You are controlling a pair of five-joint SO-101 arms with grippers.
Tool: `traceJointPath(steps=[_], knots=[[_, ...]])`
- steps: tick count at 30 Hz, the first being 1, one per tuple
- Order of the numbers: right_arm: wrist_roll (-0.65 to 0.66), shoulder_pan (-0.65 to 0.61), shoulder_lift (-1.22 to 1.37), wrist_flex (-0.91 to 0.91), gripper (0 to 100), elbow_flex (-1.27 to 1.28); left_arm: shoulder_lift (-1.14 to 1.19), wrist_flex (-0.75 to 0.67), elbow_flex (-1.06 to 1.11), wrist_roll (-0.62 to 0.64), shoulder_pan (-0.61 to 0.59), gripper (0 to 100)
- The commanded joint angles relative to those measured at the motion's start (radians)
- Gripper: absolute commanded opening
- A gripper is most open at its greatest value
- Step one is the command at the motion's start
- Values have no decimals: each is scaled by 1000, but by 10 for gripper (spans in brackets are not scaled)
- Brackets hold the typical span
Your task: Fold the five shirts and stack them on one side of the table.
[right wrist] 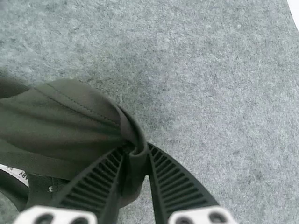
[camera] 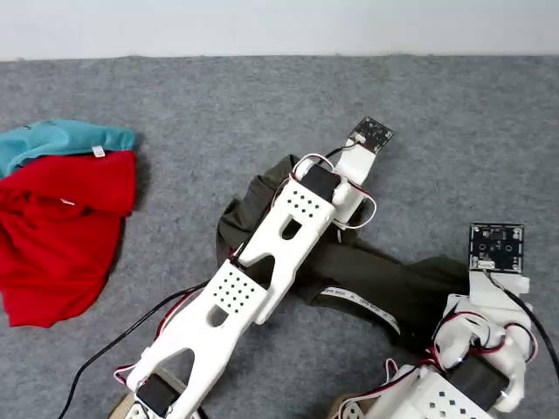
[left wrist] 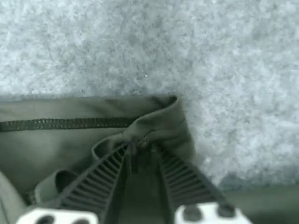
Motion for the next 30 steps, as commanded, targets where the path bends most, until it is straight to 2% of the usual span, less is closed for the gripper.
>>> traceJointPath(steps=[1, 6, 9, 14, 18, 23, 27, 30], knots=[[-11, -2, -10, 4, 8, -5, -17, 0, -4, 12, 6, 13], [-11, -2, -10, 4, 8, -5, -51, -57, -54, 6, -20, 13], [-11, -2, -10, 4, 8, -5, -130, -2, -151, 6, -40, 13], [-11, -2, -10, 4, 8, -5, -305, 98, -134, 5, -58, 13], [-11, -2, -10, 4, 8, -5, -376, 126, -125, 5, -55, 13], [-11, -2, -10, 4, 8, -5, -267, 71, 5, 8, -28, 32], [-11, -2, -10, 5, 8, -5, -163, 41, 62, 12, -23, 150], [-11, -2, -10, 5, 8, -5, -132, 41, 62, 12, -25, 188]])
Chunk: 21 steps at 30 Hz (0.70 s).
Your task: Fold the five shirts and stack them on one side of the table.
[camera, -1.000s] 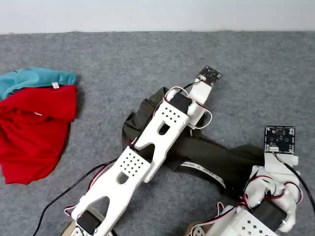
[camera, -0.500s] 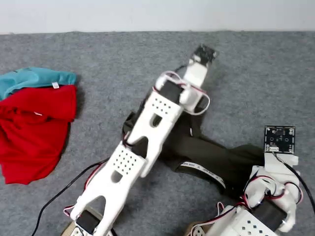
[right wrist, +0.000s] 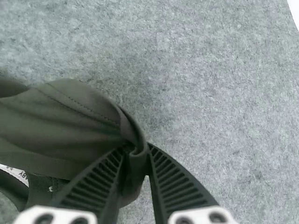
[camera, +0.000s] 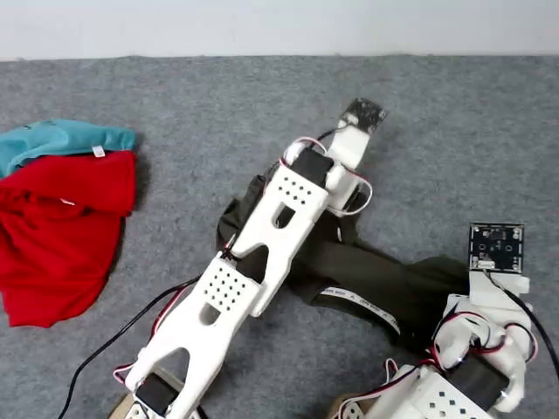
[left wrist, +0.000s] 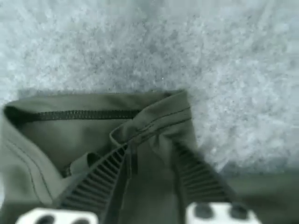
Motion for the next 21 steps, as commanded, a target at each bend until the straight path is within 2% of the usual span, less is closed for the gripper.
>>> traceJointPath(steps=[1, 13, 15, 18, 21], knots=[[-11, -2, -10, 5, 8, -5, 3, -12, -7, 11, 6, 191], [-11, -2, -10, 5, 8, -5, 69, -6, -7, 5, 11, 183], [-11, -2, -10, 5, 8, -5, 71, -9, -7, 0, 15, 143], [-11, -2, -10, 5, 8, -5, 71, -37, -7, -74, 26, 16], [-11, -2, -10, 5, 8, -5, 63, -75, -13, -132, 35, 13]])
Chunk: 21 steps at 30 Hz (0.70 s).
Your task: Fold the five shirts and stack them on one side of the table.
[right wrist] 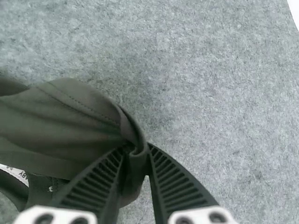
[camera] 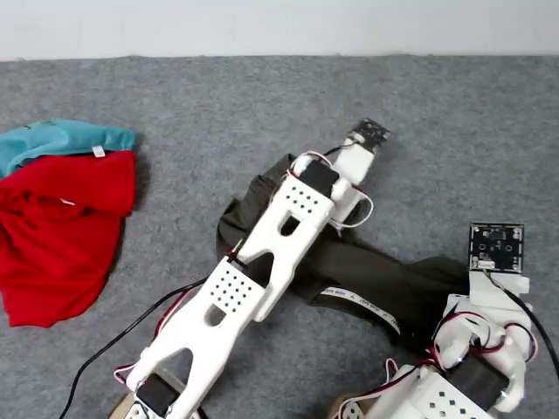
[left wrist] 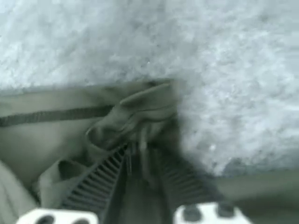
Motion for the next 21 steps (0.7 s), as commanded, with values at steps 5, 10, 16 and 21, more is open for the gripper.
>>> traceJointPath(steps=[5, 10, 16, 21], knots=[[-11, -2, -10, 5, 8, -5, -72, -9, -157, -68, -8, 12], [-15, -2, -10, -1, 8, -5, -226, 89, -209, -68, -35, 13], [-87, -7, -1, -130, 8, -11, -459, 143, -211, -68, -170, 13], [-87, -47, 18, -280, 8, -46, -566, 141, -209, -63, -353, 13]])
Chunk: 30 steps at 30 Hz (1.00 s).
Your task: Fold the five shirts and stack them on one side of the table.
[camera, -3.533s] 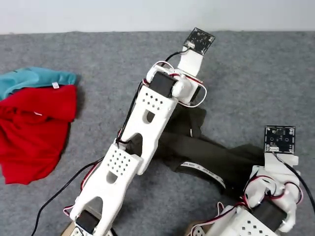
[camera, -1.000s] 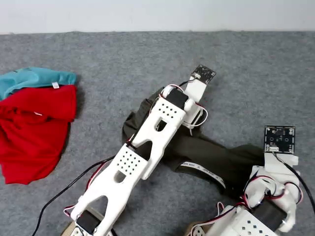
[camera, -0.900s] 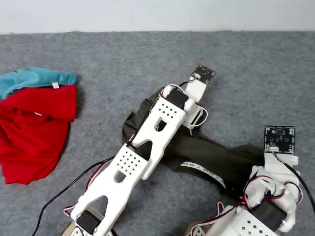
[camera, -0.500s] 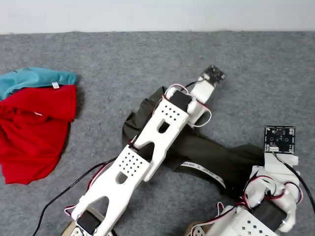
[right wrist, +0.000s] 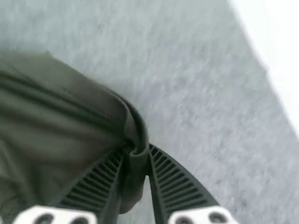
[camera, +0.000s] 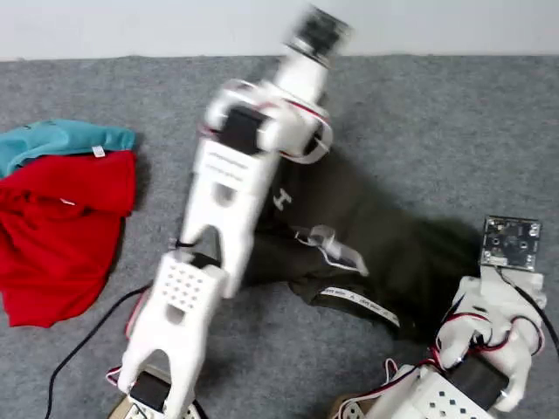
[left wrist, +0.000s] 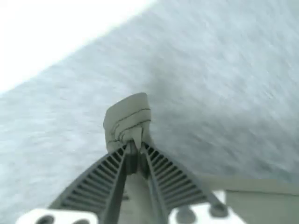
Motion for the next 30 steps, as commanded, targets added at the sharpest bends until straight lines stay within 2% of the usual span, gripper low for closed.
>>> traceJointPath(steps=[1, 4, 9, 16, 18, 20, 22, 25, 30], knots=[[-12, -48, 39, -67, 8, -71, -109, 5, -62, -6, -143, 13], [-64, -90, 176, -65, 8, -192, -109, 6, -61, -6, -213, 13], [-103, -196, 602, 16, 8, -562, -107, 6, -61, -6, -233, 13], [-140, -407, 1271, 378, 8, -1277, -41, 8, -24, 6, -189, 13], [-140, -435, 1423, 481, 8, -1459, 5, 14, 21, 83, -158, 15], [-140, -437, 1547, 579, 8, -1614, 52, 23, 62, 167, -124, 32], [-141, -426, 1639, 662, 8, -1722, 95, 43, 110, 221, -81, 88], [-141, -394, 1719, 714, 8, -1780, 121, 41, 183, 235, -21, 160], [-141, -331, 1805, 707, 8, -1778, 126, 41, 263, 232, 81, 175]])
